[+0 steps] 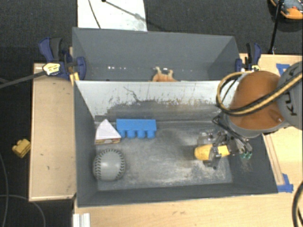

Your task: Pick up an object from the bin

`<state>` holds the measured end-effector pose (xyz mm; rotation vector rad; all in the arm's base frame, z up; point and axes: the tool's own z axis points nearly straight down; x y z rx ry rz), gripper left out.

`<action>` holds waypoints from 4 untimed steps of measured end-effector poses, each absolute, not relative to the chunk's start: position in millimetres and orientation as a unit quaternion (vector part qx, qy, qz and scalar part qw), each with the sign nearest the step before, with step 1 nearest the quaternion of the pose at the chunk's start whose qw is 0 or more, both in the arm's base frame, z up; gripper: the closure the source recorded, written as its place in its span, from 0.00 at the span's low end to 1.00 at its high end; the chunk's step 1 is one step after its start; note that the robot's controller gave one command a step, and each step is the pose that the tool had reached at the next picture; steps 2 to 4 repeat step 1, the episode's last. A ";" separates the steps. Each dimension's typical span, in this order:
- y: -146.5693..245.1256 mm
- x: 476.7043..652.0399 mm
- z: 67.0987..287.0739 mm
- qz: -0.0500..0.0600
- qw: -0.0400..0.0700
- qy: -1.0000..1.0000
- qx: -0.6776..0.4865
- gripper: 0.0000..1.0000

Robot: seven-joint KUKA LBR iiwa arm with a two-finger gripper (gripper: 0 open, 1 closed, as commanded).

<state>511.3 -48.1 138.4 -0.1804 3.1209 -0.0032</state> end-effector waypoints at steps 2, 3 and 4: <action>-106.0 508.7 273.9 -0.001 0.004 0.998 -0.066 1.00; -106.0 508.7 273.9 -0.001 0.004 0.998 -0.066 1.00; -106.0 508.7 273.9 -0.001 0.004 0.998 -0.066 1.00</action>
Offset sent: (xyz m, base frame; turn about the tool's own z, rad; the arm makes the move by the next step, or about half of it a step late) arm 0.0000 0.0000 0.0000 0.0000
